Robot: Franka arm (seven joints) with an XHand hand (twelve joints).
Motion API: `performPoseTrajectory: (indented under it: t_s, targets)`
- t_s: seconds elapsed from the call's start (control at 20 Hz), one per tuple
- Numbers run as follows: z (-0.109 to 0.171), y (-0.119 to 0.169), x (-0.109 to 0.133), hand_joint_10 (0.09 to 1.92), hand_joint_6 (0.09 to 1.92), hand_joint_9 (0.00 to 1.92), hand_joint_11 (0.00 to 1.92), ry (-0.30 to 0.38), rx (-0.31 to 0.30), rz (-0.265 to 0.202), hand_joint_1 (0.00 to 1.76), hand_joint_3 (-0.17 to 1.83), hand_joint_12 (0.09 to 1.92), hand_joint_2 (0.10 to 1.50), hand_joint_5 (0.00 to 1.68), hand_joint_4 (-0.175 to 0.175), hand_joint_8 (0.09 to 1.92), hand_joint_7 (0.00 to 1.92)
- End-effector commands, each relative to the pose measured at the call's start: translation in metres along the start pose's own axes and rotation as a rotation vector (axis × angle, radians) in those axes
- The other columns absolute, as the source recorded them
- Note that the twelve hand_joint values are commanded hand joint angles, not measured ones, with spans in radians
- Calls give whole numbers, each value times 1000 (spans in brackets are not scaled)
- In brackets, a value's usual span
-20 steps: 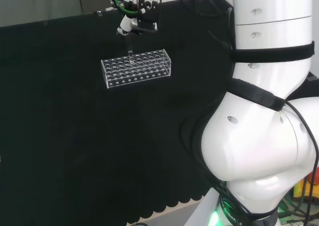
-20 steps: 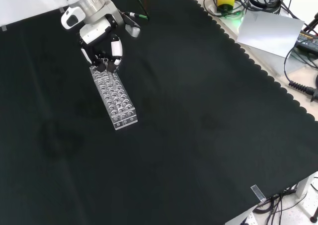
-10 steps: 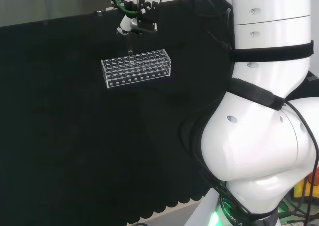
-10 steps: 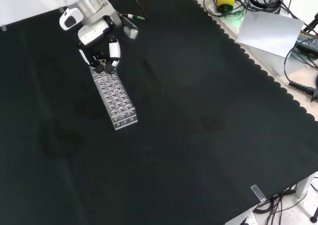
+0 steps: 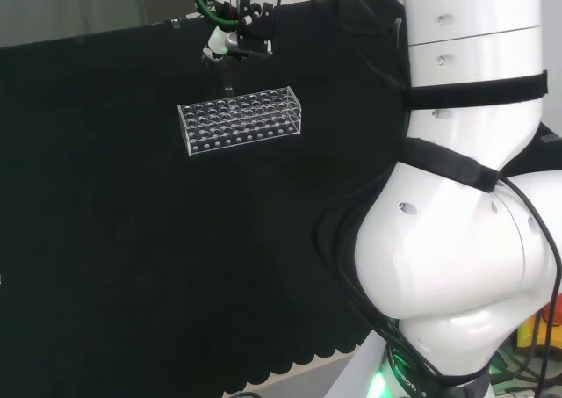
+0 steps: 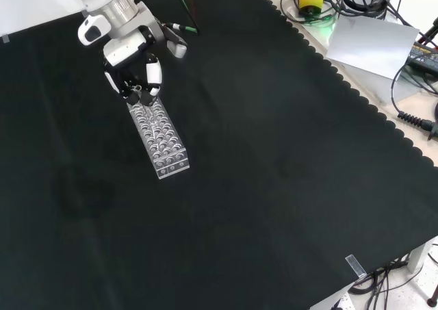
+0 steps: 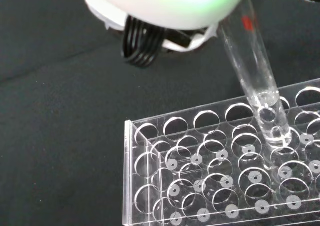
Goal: Put the test tube back in the rack.
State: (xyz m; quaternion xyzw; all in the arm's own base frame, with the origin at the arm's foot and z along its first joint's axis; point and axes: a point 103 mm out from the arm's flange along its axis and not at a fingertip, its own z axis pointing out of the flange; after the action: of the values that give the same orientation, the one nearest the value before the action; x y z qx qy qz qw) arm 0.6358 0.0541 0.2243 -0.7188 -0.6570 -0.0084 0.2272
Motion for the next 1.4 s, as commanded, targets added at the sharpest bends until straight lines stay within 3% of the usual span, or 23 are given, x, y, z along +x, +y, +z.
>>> performPoseTrajectory:
  t_s: [0.05, 0.5, 1.1, 1.4]
  targets:
    - [-6, 4, -12, 181, 248, 1807, 1305, 10, -3, -5, 1238, 698, 925, 571, 1499, -175, 277, 1874]
    - [17, 0, 2, 180, 248, 1807, 1305, -4, 7, 35, 1238, 698, 926, 570, 1500, -175, 277, 1874]
    - [23, -2, -26, 180, 247, 1807, 1304, 37, 25, 79, 1238, 698, 926, 570, 1500, -175, 277, 1875]
    - [20, 0, -38, 179, 246, 1807, 1303, 55, 38, 62, 1238, 699, 926, 570, 1501, -175, 276, 1875]
